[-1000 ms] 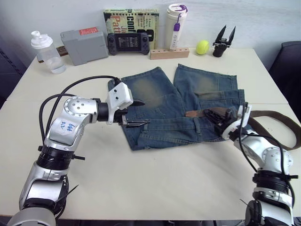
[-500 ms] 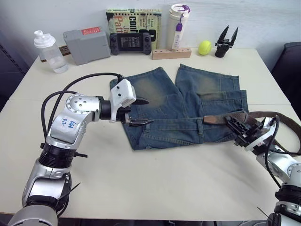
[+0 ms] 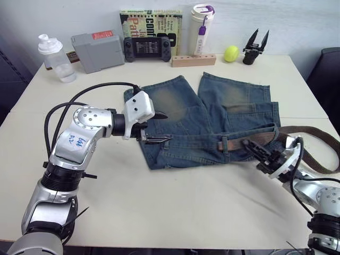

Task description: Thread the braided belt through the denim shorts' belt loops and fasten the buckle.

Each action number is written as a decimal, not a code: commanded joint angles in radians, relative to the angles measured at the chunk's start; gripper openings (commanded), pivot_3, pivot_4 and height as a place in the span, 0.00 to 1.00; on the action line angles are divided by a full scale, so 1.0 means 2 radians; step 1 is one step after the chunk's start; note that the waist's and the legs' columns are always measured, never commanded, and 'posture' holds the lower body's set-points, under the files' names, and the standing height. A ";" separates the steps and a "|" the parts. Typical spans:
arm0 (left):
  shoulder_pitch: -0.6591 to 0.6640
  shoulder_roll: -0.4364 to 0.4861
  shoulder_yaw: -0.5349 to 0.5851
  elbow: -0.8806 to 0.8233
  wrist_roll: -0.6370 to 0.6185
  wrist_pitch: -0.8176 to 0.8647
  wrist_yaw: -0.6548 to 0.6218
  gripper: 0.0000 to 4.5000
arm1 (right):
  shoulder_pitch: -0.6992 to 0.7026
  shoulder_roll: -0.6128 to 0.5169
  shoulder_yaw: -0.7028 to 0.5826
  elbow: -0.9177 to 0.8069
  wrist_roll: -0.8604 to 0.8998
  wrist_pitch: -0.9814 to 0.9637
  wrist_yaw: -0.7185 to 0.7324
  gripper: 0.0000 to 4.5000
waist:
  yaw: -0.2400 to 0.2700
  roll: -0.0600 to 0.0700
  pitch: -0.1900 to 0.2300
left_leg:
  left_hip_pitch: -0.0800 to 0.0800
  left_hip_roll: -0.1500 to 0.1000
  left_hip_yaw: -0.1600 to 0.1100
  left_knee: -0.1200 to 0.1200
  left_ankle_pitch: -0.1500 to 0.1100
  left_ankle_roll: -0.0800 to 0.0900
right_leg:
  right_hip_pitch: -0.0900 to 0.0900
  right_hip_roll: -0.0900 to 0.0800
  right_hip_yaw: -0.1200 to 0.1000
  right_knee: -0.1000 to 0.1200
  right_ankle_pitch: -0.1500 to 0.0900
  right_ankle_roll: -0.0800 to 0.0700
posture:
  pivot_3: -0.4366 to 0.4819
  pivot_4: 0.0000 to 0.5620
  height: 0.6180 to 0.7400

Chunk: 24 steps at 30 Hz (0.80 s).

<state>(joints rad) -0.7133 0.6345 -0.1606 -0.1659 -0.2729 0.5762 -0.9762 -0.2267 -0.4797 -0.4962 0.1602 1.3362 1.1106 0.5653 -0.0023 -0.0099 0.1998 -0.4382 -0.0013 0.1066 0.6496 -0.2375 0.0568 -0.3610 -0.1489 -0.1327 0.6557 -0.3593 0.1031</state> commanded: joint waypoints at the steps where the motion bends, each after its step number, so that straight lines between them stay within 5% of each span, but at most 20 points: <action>1: 0.004 0.003 0.003 -0.019 0.001 -0.007 0.003 0.85 | -0.009 0.024 0.013 -0.030 -0.002 -0.012 -0.011 0.01 | 0.000 0.000 0.000 | 0.000 0.000 0.000 0.000 0.000 0.000 | 0.000 0.000 0.000 0.000 0.000 0.000 | 0.48 0.27 0.62; 15: 0.018 0.008 -0.002 -0.022 0.008 -0.014 0.006 0.85 | -0.025 0.100 0.061 -0.109 -0.039 -0.037 -0.124 0.01 | -0.002 0.000 0.000 | 0.000 0.000 0.000 -0.001 0.001 -0.001 | -0.001 0.000 0.000 0.000 0.000 0.000 | 0.48 0.27 0.62; 18: 0.019 0.008 -0.023 -0.009 0.027 -0.044 -0.003 0.85 | -0.023 0.103 0.039 -0.123 -0.009 -0.038 -0.145 0.23 | -0.001 0.000 0.000 | 0.000 0.000 0.000 -0.001 0.001 -0.001 | -0.001 0.000 0.000 0.000 0.000 0.000 | 0.48 0.27 0.62; 24: 0.016 -0.006 -0.046 0.017 0.044 -0.095 -0.018 0.85 | 0.014 0.030 0.015 -0.201 0.028 -0.024 -0.157 0.83 | 0.002 0.001 0.000 | 0.000 0.000 0.000 -0.001 0.000 -0.001 | -0.001 0.000 0.000 0.000 0.000 0.000 | 0.48 0.27 0.62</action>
<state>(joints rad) -0.6736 0.6304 -0.2532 -0.1317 -0.1924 0.4285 -1.0003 -0.2196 -0.3624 -0.4266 -0.1621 1.3611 1.0514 0.2496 0.0020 -0.0088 0.2005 -0.4392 -0.0020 0.1069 0.6479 -0.2369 0.0551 -0.3636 -0.1494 -0.1320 0.6561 -0.3594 0.1029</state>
